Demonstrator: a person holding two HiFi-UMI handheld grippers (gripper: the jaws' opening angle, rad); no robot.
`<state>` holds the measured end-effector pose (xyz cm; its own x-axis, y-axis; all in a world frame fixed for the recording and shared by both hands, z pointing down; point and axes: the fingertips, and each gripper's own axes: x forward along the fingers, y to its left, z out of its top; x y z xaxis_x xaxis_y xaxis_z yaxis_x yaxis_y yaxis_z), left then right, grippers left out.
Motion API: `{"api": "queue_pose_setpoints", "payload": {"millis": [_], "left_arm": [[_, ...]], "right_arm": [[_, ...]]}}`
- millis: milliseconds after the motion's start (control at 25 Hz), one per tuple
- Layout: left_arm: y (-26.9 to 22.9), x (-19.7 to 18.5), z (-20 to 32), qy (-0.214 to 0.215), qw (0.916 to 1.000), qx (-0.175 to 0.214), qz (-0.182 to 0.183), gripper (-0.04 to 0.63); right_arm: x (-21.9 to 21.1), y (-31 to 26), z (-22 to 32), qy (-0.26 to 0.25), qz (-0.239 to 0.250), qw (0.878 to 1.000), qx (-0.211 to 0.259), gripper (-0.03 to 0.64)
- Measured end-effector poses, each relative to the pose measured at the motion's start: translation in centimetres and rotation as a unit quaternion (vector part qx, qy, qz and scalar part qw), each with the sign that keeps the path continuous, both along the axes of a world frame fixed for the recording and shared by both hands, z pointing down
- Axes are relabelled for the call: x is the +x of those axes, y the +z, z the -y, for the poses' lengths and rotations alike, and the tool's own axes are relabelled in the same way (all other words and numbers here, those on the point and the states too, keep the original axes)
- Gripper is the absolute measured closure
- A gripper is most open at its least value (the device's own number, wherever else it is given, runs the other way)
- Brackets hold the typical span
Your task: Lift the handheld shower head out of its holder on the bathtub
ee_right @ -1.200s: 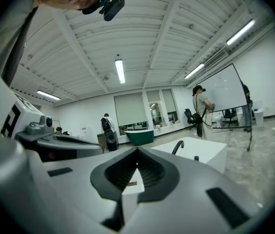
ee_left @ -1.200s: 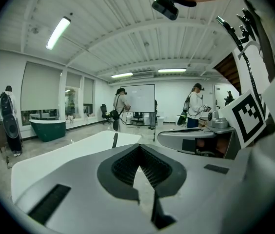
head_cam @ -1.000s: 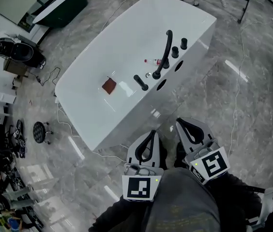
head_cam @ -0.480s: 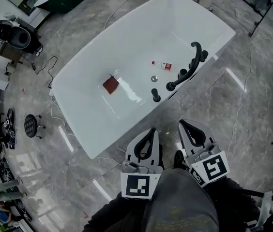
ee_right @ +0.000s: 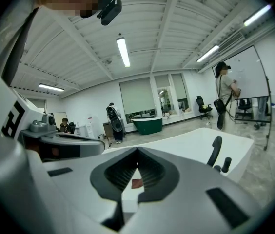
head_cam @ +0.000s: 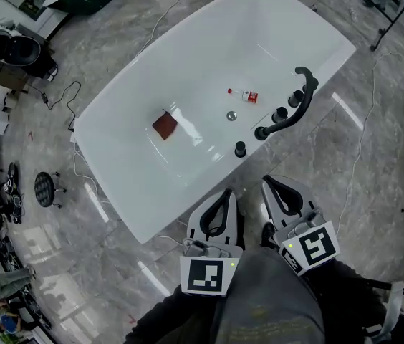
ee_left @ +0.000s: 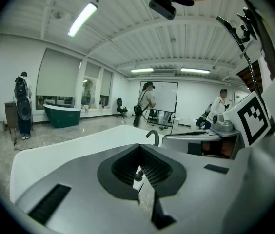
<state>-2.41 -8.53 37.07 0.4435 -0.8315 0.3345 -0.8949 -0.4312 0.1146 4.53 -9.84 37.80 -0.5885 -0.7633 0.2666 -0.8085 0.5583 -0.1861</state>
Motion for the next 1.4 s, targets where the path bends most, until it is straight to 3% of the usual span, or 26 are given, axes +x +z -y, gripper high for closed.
{"api": "queue_pose_setpoints", "payload": {"millis": [600,1120,1400], "left_arm": [[-0.5,-5.7,5.7,-0.004,0.9997,0.021,-0.015,0.594],[-0.7,-7.0,8.4,-0.035,0.9992,0.020,-0.004,0.594],[0.8,-7.0,8.9,-0.045,0.9990,-0.001,0.002,0.594]], "right_arm": [[-5.2,-0.3,5.1,0.000,-0.017,1.000,0.016,0.614],[-6.7,0.0,8.4,-0.035,-0.015,0.999,0.018,0.614],[-6.7,1.3,9.0,-0.040,-0.008,0.999,0.007,0.614]]}}
